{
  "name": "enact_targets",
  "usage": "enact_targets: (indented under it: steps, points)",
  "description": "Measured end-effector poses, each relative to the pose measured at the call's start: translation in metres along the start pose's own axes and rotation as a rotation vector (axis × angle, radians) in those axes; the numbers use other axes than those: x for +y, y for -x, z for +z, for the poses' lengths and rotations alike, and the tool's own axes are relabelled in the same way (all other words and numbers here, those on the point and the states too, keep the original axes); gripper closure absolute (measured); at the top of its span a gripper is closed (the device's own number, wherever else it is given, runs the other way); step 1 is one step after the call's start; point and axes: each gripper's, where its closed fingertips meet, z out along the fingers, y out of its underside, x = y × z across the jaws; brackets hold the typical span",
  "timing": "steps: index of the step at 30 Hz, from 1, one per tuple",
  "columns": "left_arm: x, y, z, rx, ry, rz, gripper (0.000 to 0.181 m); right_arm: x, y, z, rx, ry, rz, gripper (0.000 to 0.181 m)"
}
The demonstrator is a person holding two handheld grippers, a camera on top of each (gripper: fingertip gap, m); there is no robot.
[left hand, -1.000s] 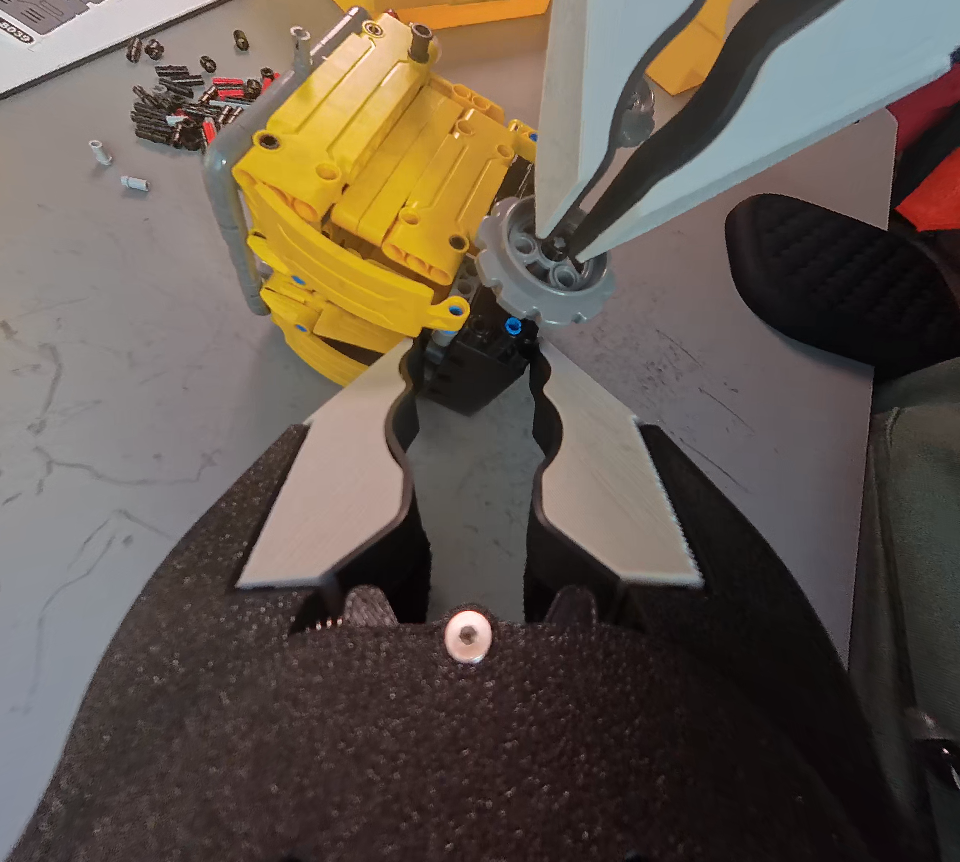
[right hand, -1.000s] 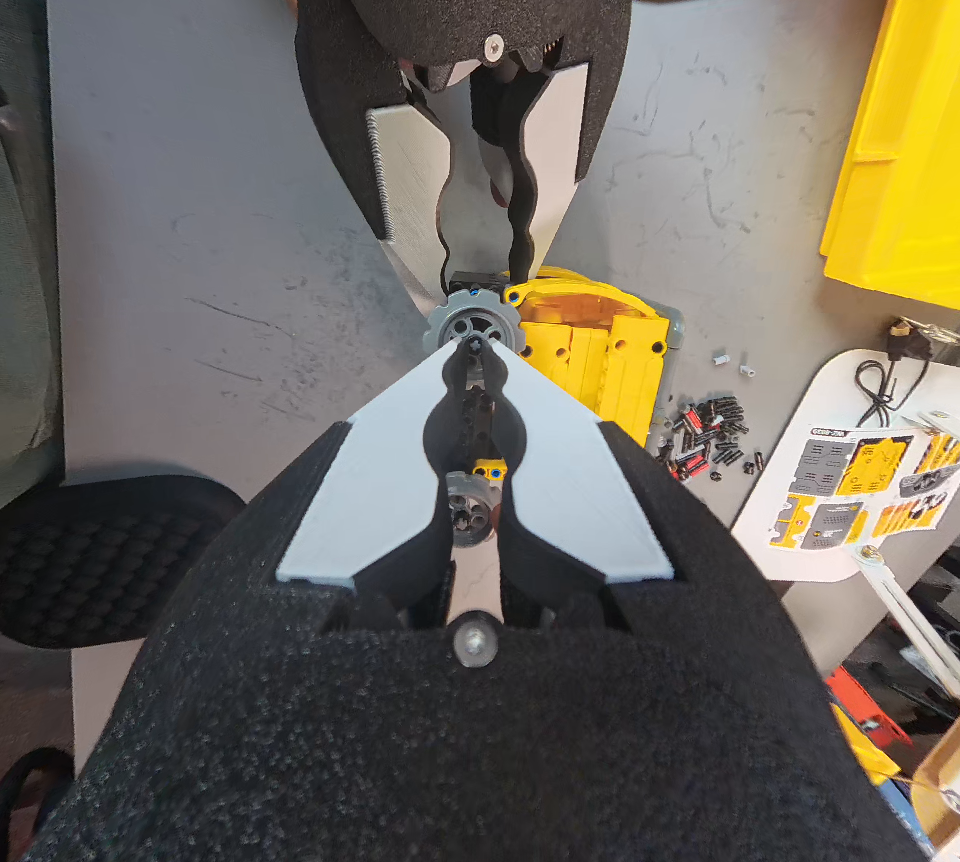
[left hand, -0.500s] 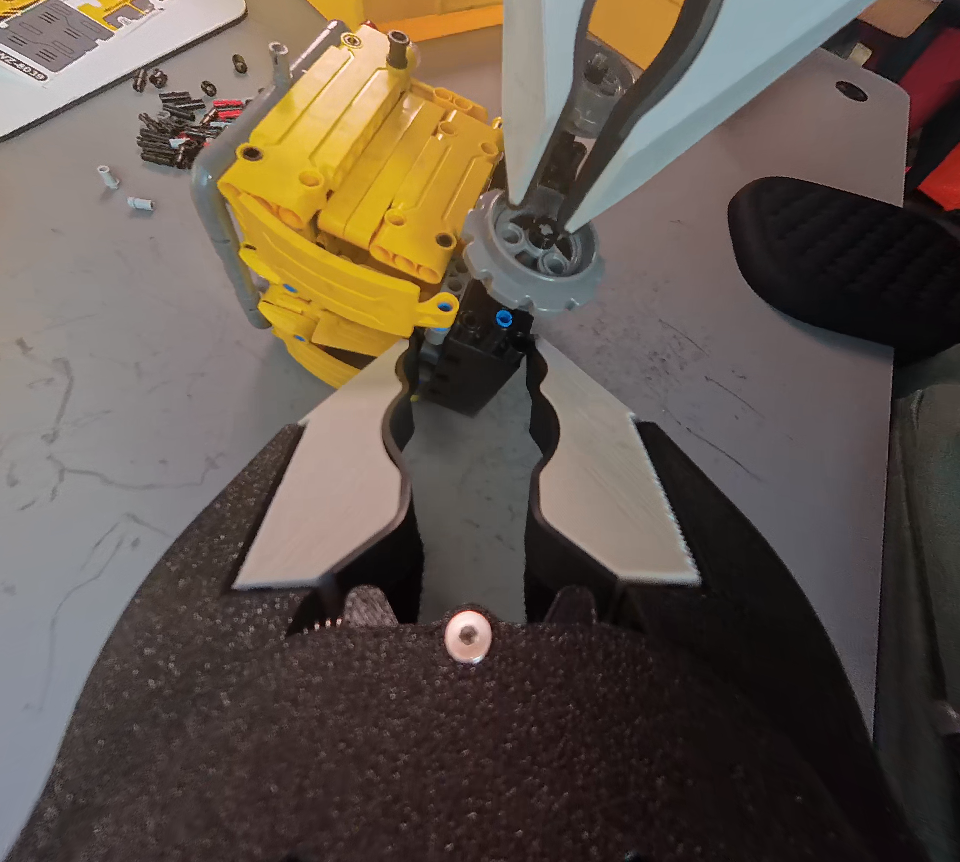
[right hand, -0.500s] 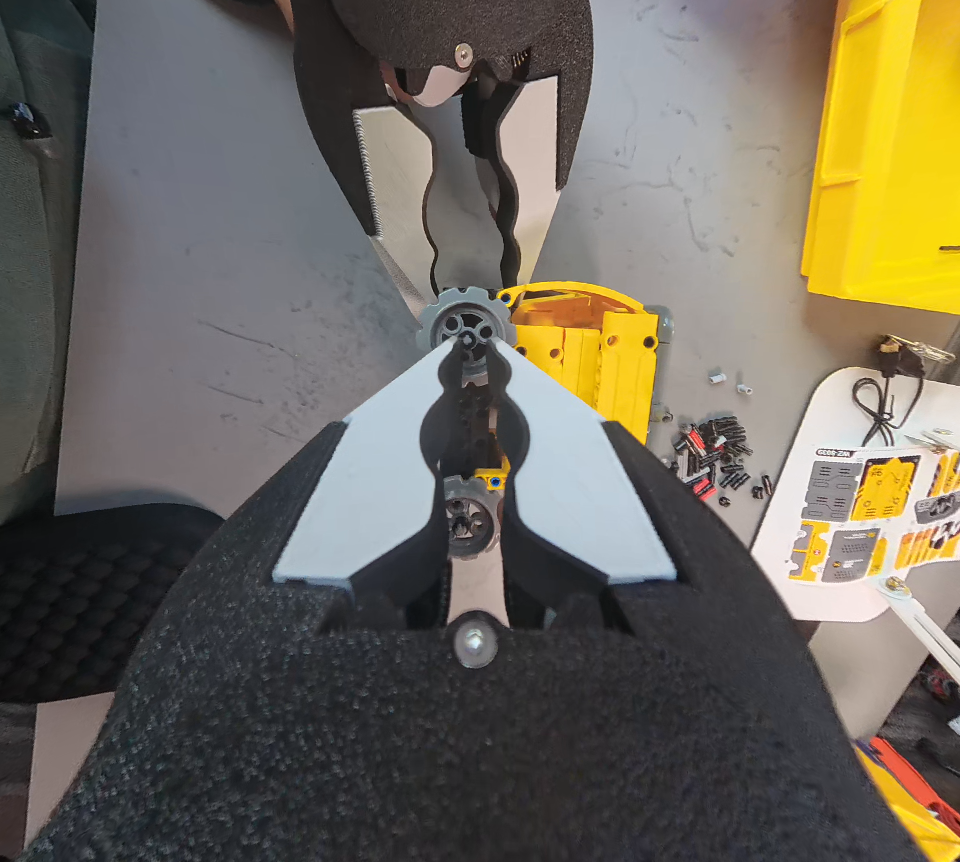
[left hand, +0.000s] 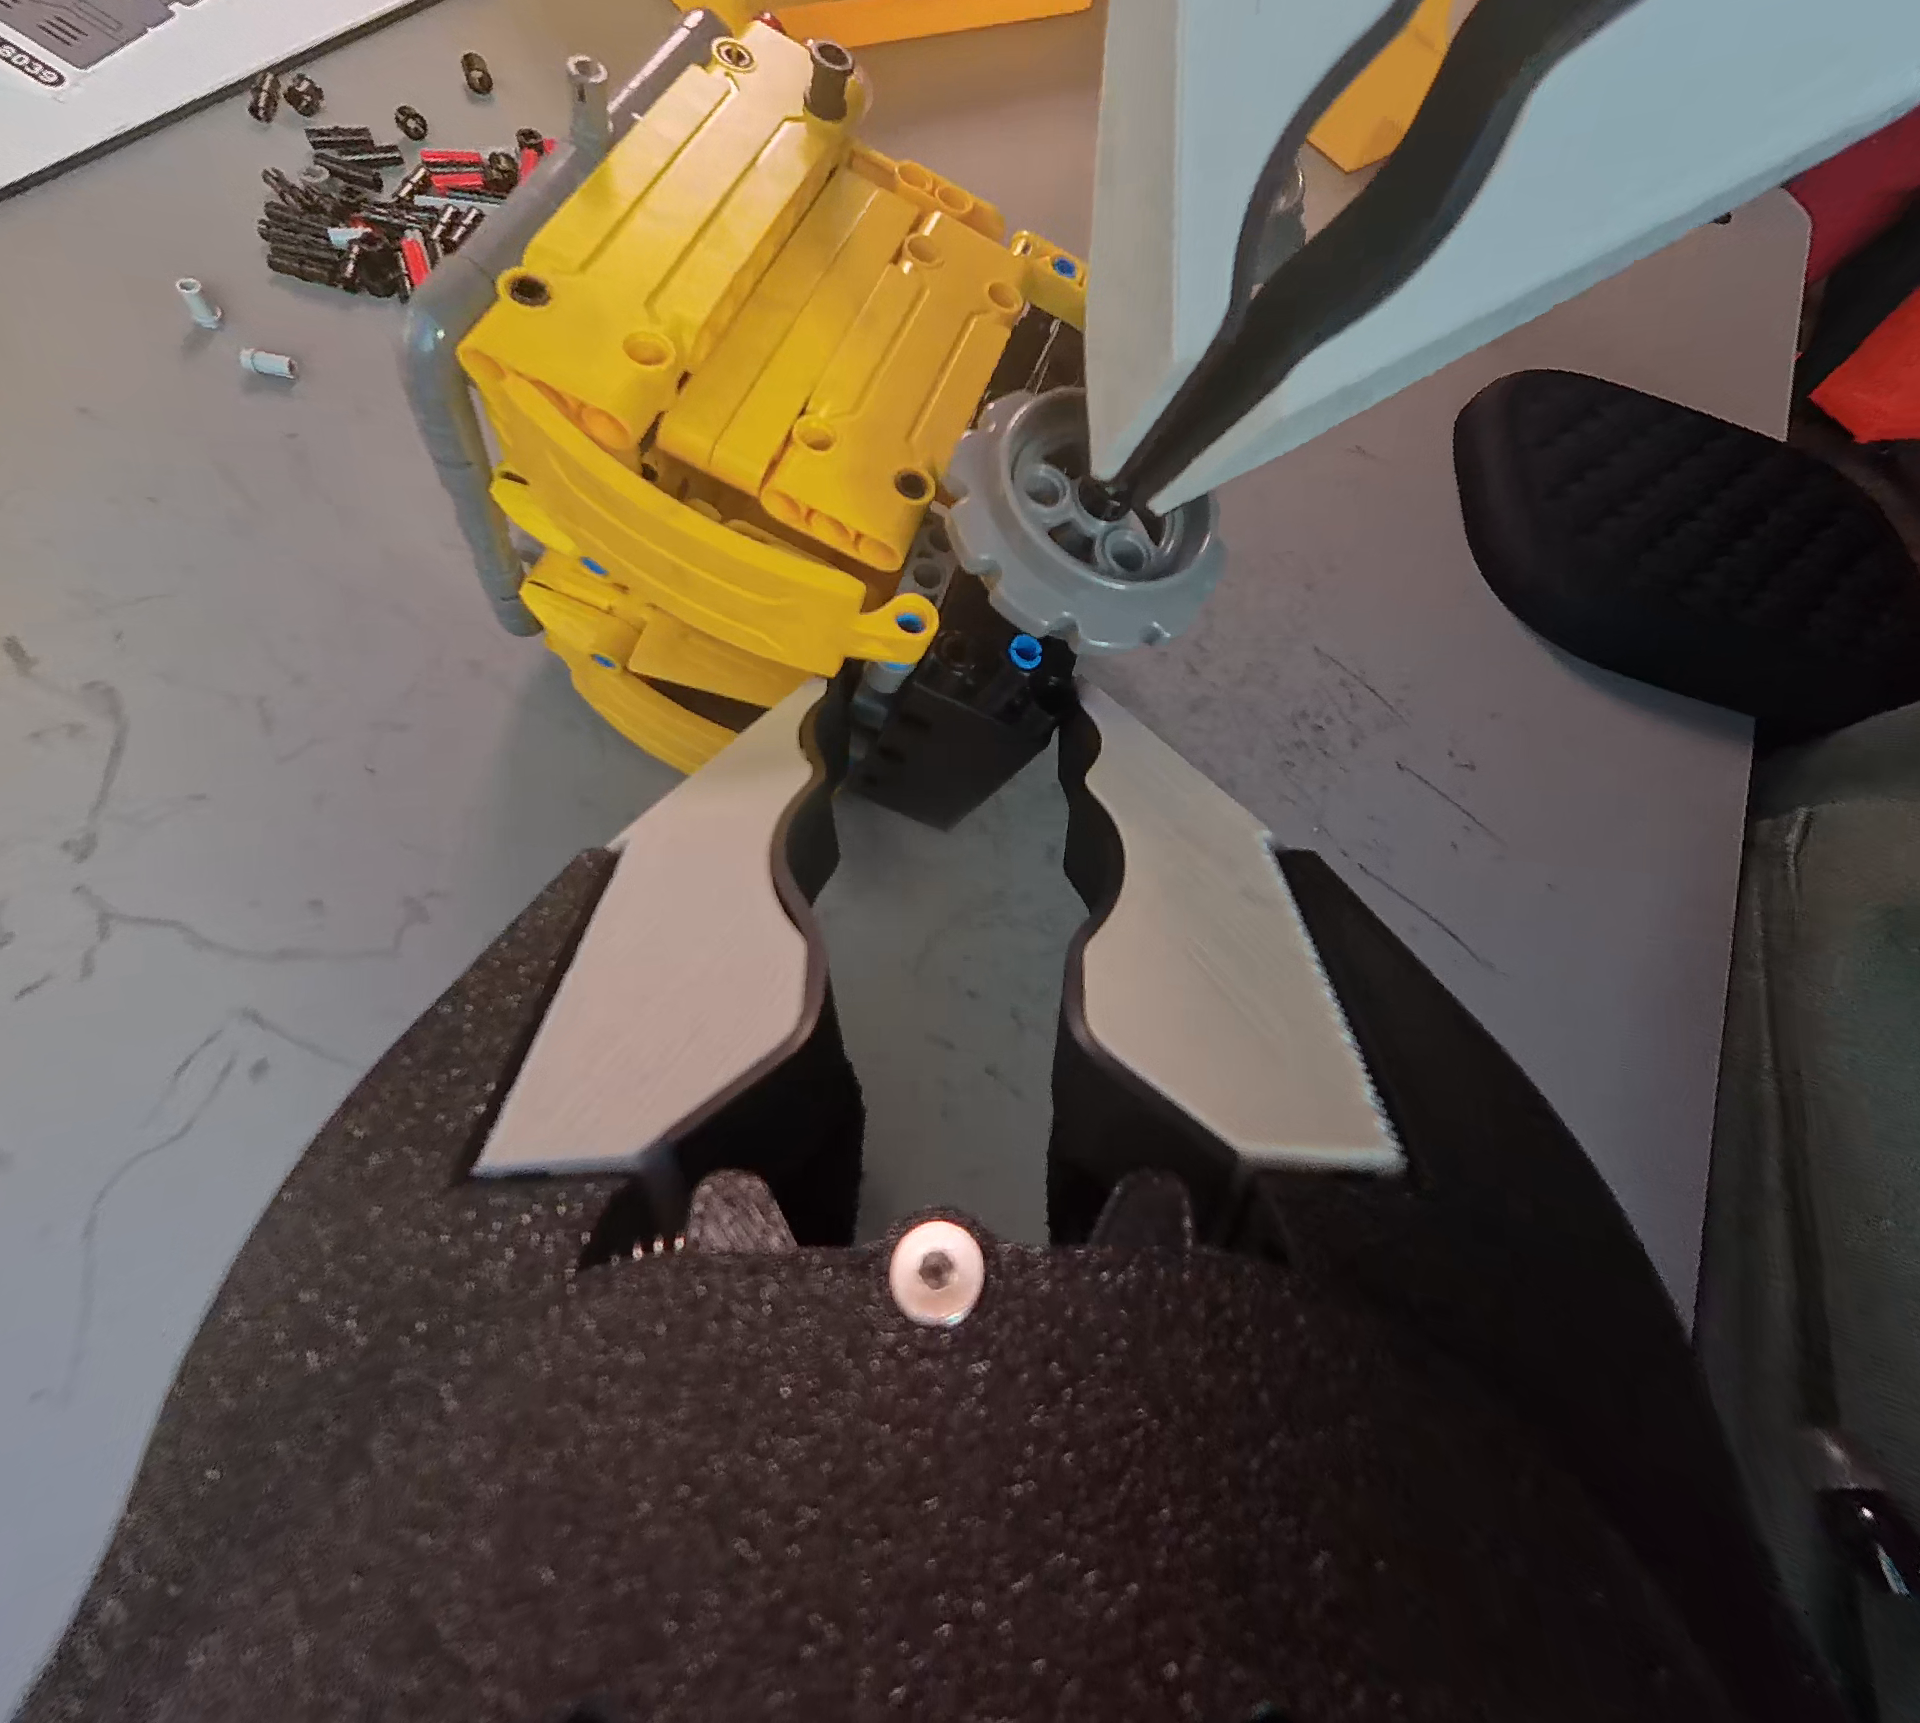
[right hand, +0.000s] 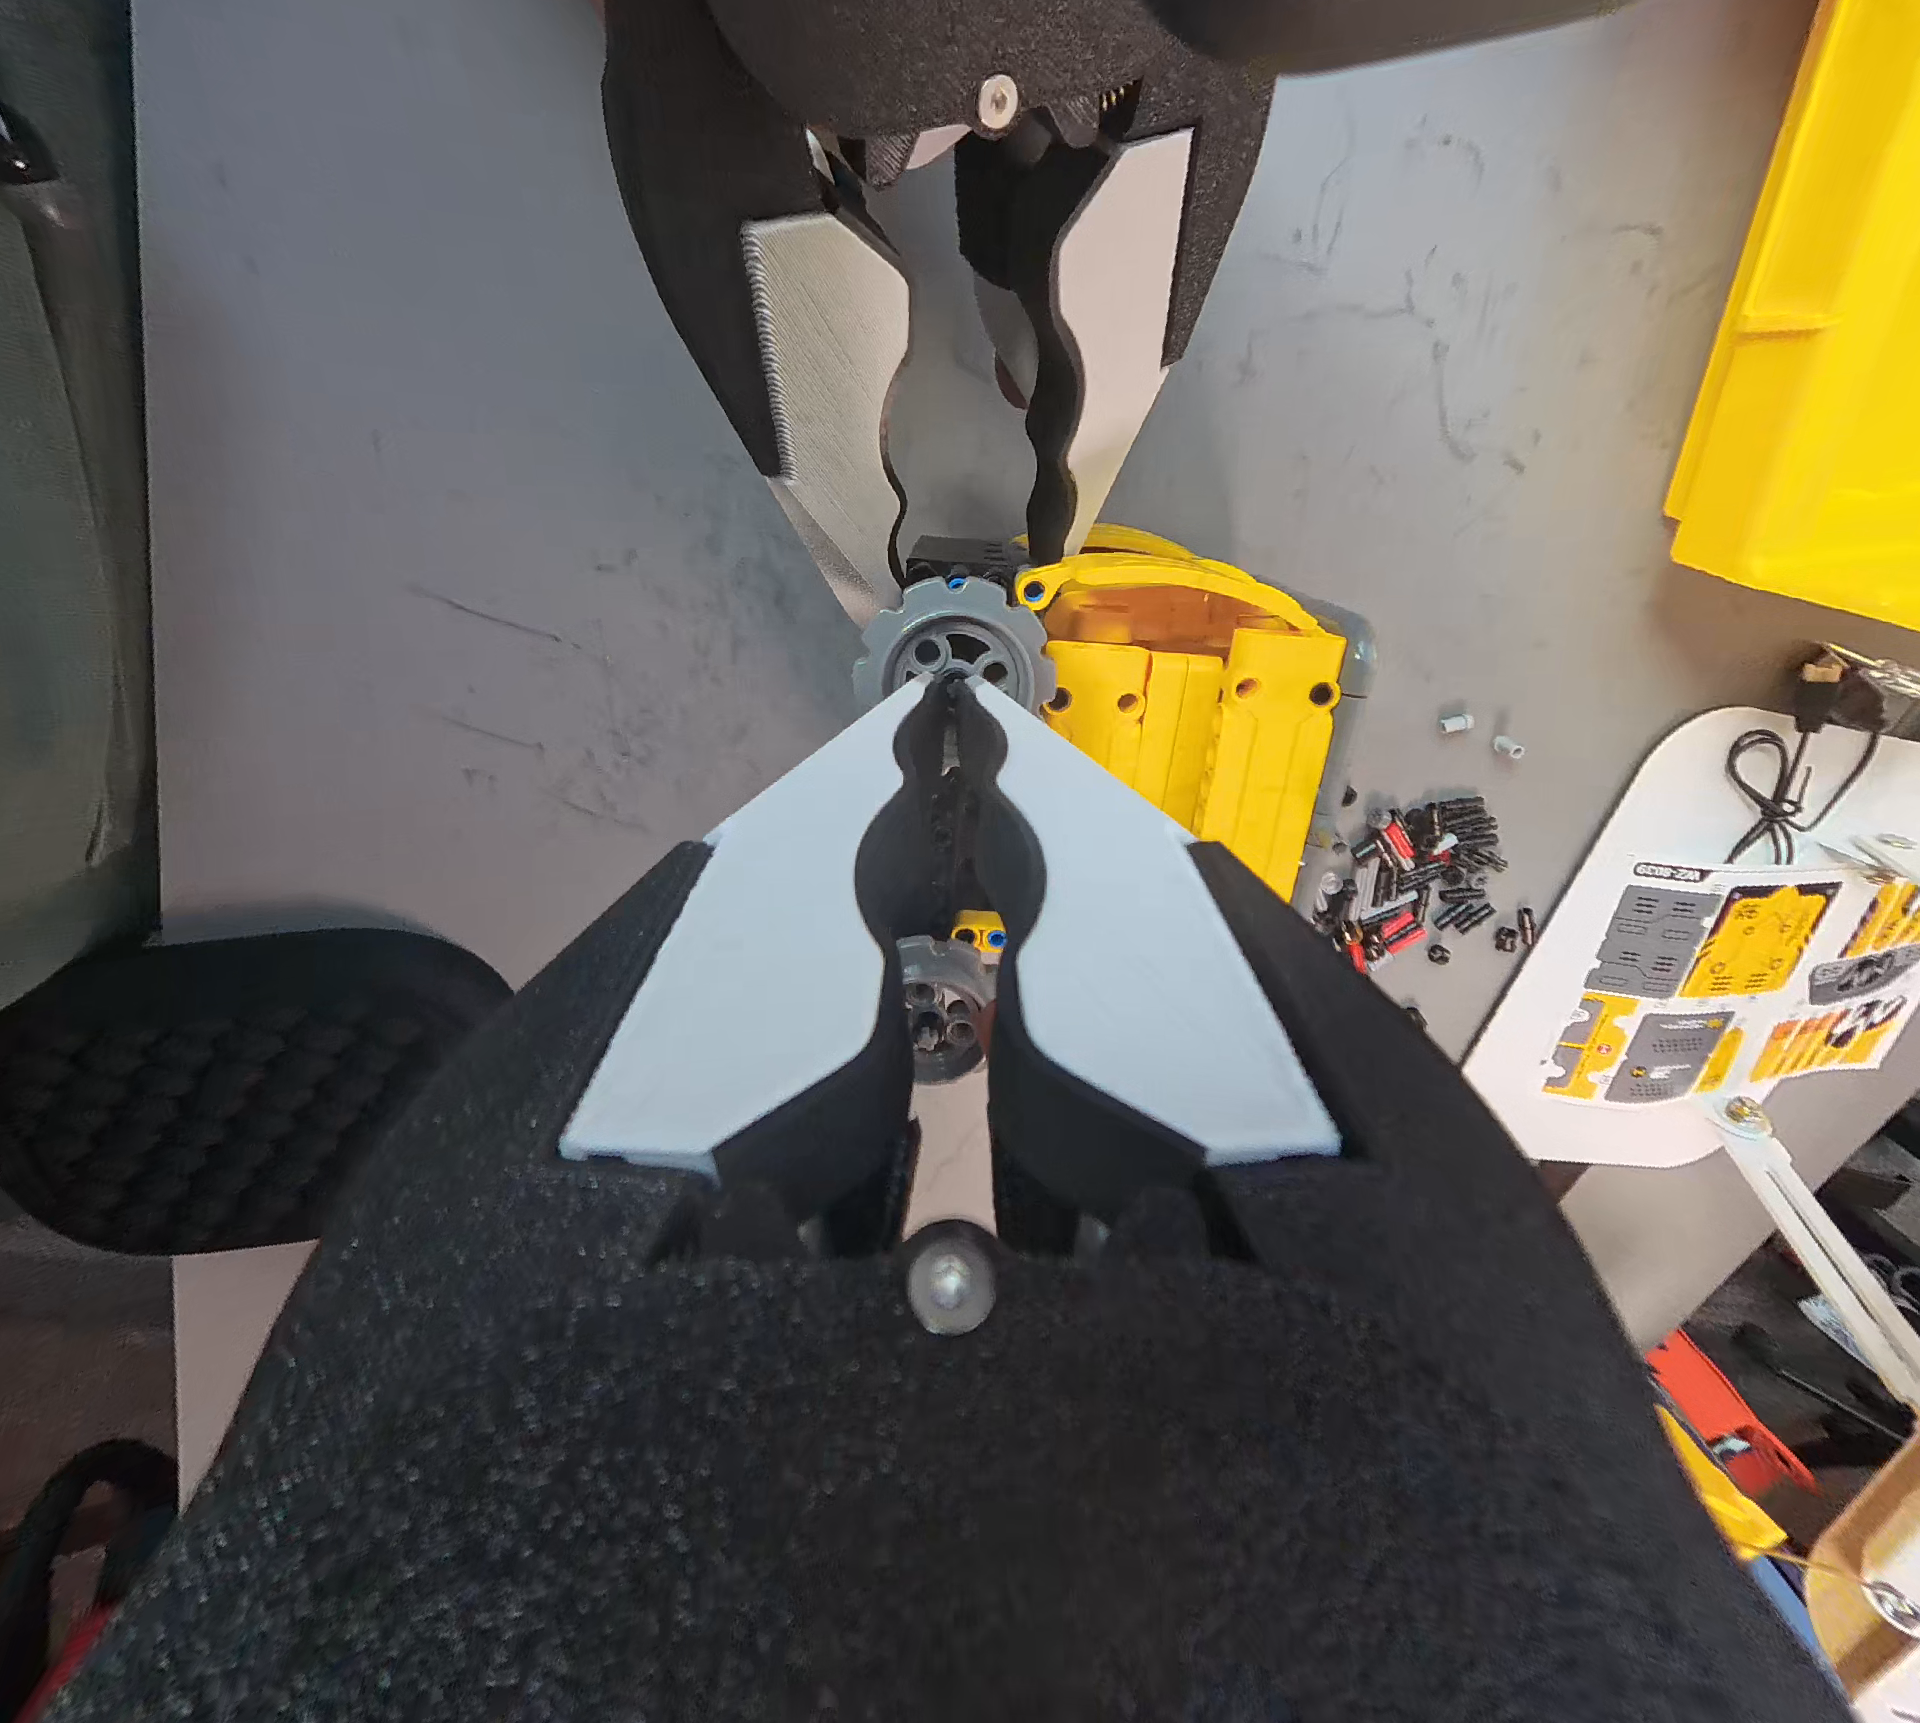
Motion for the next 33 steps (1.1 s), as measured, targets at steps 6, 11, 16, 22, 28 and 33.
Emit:
enact_targets:
  steps: [6, 11, 16, 22, 28, 33]
  points:
    - [0.0, 0.001, 0.0, 0.006, 0.003, -0.002, 0.142, -0.002, 0.0, 0.0, 0.053, -0.046, 0.015, 0.181]
    - [-0.002, 0.002, -0.004, 0.023, -0.019, -0.011, 0.142, -0.009, -0.013, -0.024, 0.146, -0.341, 0.099, 0.164]
    - [-0.001, 0.002, -0.003, 0.028, -0.026, -0.008, 0.142, 0.016, -0.039, -0.079, 0.333, -0.721, 0.252, 0.155]
    - [-0.005, 0.003, -0.005, 0.049, -0.064, -0.014, 0.142, 0.072, -0.033, -0.062, 0.397, -0.992, 0.432, 0.146]
    - [-0.007, 0.006, 0.002, 0.105, -0.067, 0.046, 0.142, 0.104, -0.035, -0.038, 0.434, -1.162, 0.547, 0.147]
    - [-0.012, 0.013, 0.01, 0.119, -0.059, 0.055, 0.141, 0.117, -0.04, -0.03, 0.472, -1.219, 0.556, 0.147]
